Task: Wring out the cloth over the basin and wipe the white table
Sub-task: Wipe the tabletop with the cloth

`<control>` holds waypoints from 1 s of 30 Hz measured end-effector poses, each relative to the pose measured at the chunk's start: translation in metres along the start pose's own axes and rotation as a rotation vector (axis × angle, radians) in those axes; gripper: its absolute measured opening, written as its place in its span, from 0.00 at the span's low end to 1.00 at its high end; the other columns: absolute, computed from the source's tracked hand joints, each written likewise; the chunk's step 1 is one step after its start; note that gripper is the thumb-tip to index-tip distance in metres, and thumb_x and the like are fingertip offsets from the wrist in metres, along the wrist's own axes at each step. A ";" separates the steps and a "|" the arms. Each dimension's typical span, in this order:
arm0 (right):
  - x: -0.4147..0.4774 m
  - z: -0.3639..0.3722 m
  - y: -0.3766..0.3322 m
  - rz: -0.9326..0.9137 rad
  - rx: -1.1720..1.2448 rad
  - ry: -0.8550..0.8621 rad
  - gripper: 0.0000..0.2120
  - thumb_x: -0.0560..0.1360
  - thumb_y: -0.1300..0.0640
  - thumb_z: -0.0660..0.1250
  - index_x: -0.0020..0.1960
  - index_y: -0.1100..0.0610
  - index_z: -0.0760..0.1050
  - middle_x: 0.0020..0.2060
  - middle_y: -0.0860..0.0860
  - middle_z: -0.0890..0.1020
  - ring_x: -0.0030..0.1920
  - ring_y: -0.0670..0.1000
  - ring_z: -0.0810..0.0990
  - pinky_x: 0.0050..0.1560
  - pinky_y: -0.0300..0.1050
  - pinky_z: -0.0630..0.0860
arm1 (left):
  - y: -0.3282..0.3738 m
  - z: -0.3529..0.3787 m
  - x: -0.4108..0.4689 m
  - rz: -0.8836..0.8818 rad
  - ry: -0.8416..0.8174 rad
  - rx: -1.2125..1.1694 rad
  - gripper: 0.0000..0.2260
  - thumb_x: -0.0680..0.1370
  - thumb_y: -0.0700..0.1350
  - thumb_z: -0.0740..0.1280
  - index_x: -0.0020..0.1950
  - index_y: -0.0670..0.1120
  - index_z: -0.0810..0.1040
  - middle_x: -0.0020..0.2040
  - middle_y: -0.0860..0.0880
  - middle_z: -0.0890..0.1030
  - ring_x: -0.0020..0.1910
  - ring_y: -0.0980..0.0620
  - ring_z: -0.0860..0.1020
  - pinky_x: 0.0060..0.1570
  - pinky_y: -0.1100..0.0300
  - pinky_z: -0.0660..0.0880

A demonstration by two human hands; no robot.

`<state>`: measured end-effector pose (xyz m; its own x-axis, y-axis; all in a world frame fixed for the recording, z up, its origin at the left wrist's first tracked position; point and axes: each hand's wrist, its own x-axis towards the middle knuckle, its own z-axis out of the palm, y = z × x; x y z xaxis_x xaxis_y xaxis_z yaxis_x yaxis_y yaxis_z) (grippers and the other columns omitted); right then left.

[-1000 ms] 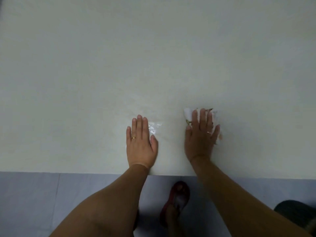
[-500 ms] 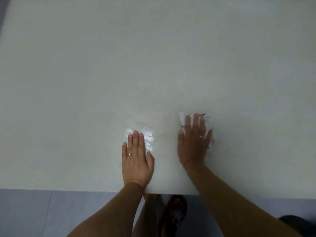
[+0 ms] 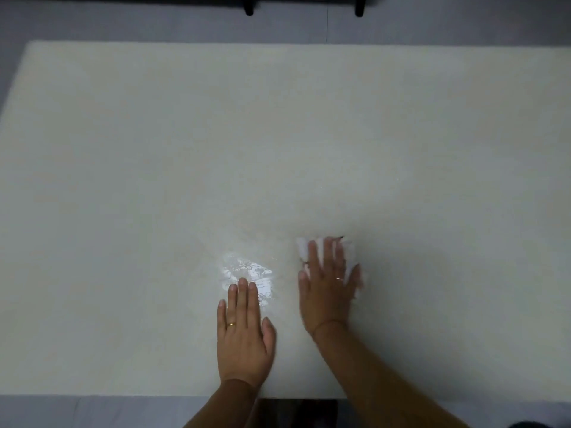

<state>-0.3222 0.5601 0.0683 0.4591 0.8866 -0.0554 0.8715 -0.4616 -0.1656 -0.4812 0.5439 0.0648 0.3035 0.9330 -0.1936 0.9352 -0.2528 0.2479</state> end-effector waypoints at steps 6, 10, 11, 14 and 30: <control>0.003 -0.005 0.021 -0.687 -0.107 -0.108 0.26 0.75 0.44 0.57 0.73 0.46 0.62 0.74 0.48 0.63 0.75 0.50 0.59 0.70 0.58 0.54 | 0.001 -0.003 0.004 0.032 0.060 -0.007 0.27 0.74 0.47 0.54 0.70 0.35 0.69 0.72 0.38 0.67 0.72 0.42 0.62 0.72 0.46 0.53; 0.050 -0.016 0.056 -0.340 -0.119 -0.049 0.26 0.75 0.46 0.53 0.72 0.49 0.66 0.72 0.51 0.68 0.72 0.54 0.66 0.70 0.61 0.61 | 0.017 -0.014 0.037 0.069 0.132 -0.103 0.27 0.75 0.47 0.56 0.72 0.38 0.66 0.72 0.40 0.68 0.74 0.44 0.61 0.74 0.49 0.50; 0.056 -0.017 0.052 -0.178 -0.081 -0.034 0.26 0.75 0.47 0.51 0.71 0.50 0.67 0.72 0.52 0.68 0.72 0.56 0.66 0.69 0.63 0.61 | 0.024 -0.017 0.053 0.071 0.138 -0.111 0.27 0.76 0.48 0.55 0.73 0.39 0.65 0.73 0.40 0.67 0.75 0.44 0.59 0.75 0.50 0.49; 0.056 -0.011 0.013 0.107 -0.006 -0.001 0.26 0.75 0.47 0.50 0.71 0.52 0.67 0.71 0.54 0.69 0.71 0.58 0.66 0.66 0.68 0.61 | 0.044 -0.020 0.105 0.039 0.141 -0.083 0.27 0.78 0.49 0.52 0.76 0.40 0.59 0.76 0.40 0.61 0.76 0.46 0.55 0.75 0.51 0.46; 0.101 -0.005 -0.007 -0.036 -0.023 -0.014 0.27 0.75 0.46 0.49 0.72 0.51 0.66 0.72 0.53 0.67 0.72 0.56 0.64 0.70 0.65 0.60 | 0.050 -0.008 0.135 -0.024 0.094 -0.024 0.28 0.77 0.50 0.50 0.75 0.38 0.62 0.76 0.41 0.62 0.76 0.43 0.58 0.74 0.50 0.47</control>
<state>-0.2804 0.6528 0.0688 0.4248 0.9030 -0.0641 0.8913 -0.4296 -0.1451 -0.3951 0.6597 0.0581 0.2617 0.9589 -0.1099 0.9370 -0.2252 0.2669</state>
